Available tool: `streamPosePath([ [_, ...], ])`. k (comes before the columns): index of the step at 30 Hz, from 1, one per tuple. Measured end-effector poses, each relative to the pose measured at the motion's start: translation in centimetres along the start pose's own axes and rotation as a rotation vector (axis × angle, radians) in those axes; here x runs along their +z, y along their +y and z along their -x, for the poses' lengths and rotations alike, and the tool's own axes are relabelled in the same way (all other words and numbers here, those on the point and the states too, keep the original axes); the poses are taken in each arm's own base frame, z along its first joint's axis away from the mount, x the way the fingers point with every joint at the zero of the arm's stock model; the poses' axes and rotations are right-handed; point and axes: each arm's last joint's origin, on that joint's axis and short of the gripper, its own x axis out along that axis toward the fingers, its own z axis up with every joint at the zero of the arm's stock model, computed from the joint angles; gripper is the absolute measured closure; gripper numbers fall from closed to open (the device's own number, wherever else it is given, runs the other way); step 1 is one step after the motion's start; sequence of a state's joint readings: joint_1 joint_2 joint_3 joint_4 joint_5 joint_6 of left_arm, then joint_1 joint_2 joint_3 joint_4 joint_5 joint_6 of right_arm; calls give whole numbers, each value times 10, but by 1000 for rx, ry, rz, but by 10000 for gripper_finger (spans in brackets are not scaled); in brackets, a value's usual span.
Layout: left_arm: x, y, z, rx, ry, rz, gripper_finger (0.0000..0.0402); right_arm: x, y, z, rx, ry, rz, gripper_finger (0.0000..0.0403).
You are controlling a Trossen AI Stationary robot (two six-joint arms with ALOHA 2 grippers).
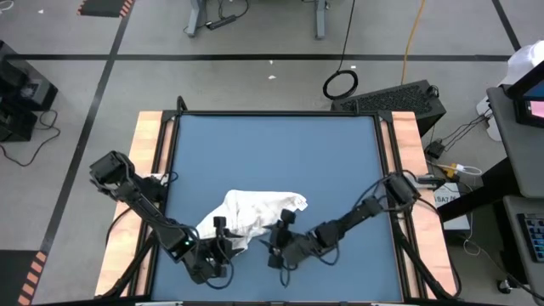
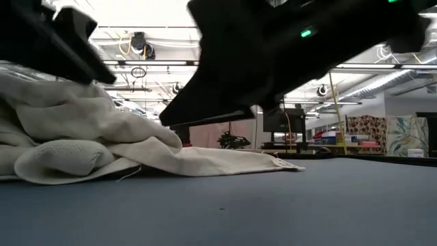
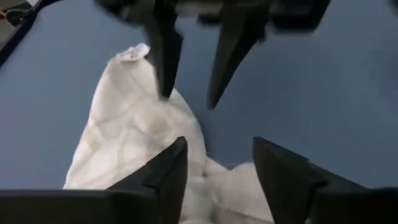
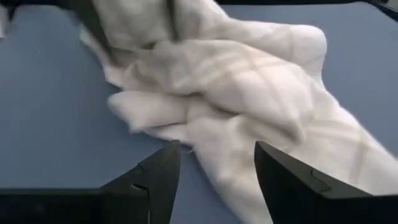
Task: Roll towel into tight, uniform cylinder
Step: Roll the white towel
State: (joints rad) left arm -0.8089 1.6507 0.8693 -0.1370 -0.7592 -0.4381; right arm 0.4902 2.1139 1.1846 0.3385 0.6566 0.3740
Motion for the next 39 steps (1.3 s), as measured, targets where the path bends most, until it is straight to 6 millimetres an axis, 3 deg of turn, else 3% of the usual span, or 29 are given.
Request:
streamPosePath([
  [8, 6, 3, 9, -16, -1, 20, 264, -3, -23, -21, 85, 132, -7, 226],
  [12, 4, 1, 10, -41, 15, 45, 265, -15, -28, -24, 58, 210, -5, 285],
  [17, -6, 6, 11, 4, 101, 55, 265, -17, -27, -24, 72, 235, -42, 387],
  [20, -18, 12, 12, 54, 173, 46, 265, -11, -22, -18, 106, 216, -20, 390],
  [29, -32, 27, 18, 209, 283, 33, 265, 57, -10, 42, 204, 32, 37, 399],
  [33, -16, 25, 23, 203, 267, 38, 265, 92, -13, 77, 161, -108, 82, 397],
  [39, 23, 21, 35, 159, 170, -1, 265, 123, -25, 108, 22, -244, 51, 397],
])
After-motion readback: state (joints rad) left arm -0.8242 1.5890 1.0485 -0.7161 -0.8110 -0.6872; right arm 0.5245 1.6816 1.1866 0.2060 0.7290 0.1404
